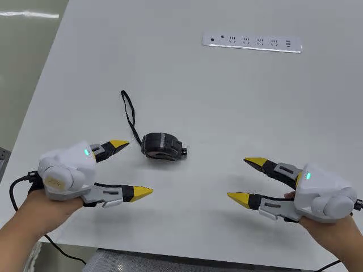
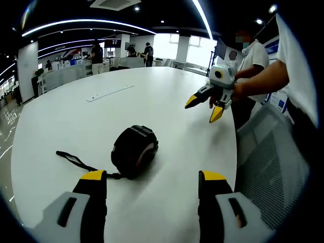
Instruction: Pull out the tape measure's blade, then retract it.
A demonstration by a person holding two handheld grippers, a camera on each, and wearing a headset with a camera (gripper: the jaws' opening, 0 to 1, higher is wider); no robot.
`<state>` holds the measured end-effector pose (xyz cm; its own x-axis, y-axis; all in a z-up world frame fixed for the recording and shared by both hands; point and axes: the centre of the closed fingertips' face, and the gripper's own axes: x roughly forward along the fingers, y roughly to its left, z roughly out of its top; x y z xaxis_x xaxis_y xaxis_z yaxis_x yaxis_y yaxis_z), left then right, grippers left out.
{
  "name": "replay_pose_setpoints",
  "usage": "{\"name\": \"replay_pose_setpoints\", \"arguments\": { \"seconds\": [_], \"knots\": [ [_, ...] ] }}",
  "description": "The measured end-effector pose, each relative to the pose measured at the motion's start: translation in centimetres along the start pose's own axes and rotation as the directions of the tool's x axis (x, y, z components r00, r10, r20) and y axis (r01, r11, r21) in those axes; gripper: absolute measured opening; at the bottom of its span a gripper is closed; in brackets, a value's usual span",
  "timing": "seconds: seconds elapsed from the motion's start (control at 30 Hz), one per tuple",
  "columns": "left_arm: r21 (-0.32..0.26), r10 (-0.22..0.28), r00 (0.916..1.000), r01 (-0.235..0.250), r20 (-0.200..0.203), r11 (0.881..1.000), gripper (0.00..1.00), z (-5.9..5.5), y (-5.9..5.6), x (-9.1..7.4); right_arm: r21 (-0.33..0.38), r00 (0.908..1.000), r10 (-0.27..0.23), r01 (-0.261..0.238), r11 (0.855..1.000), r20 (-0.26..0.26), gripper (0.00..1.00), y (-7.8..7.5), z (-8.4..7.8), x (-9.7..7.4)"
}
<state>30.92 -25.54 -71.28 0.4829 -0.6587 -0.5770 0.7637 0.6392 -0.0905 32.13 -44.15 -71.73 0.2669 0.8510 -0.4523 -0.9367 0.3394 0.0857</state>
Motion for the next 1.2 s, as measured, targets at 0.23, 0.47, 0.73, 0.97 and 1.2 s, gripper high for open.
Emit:
{"name": "replay_pose_setpoints", "arguments": {
  "seconds": [0.23, 0.47, 0.73, 0.97, 1.2],
  "knots": [
    [0.007, -0.009, 0.9999, 0.009, -0.011, 1.000, 0.72, -0.1, 0.4, 0.5, -0.002, 0.9999, 0.013, -0.013, 1.000, 0.001, 0.51, -0.2, 0.2, 0.5],
    [0.016, -0.015, 0.9996, 0.016, -0.024, 1.000, 0.71, -0.4, 0.9, 0.9, -0.007, 0.9997, 0.023, -0.023, 1.000, -0.001, 0.51, -0.5, 0.2, 0.9],
    [0.044, -0.033, 0.9978, 0.035, -0.058, 0.998, 0.71, -0.8, 1.4, 1.5, -0.010, 0.9994, 0.035, -0.035, 0.999, 0.002, 0.50, -0.8, 0.4, 1.6],
    [0.063, -0.044, 0.9959, 0.049, -0.079, 0.997, 0.71, -0.9, 2.0, 2.0, -0.017, 0.9986, 0.053, -0.053, 0.998, 0.001, 0.50, -1.0, 0.6, 2.3],
    [0.090, -0.061, 0.9932, 0.070, -0.099, 0.994, 0.71, -1.1, 2.3, 2.7, -0.020, 0.9977, 0.067, -0.067, 0.998, 0.000, 0.50, -1.2, 0.8, 3.1]
  ]
}}
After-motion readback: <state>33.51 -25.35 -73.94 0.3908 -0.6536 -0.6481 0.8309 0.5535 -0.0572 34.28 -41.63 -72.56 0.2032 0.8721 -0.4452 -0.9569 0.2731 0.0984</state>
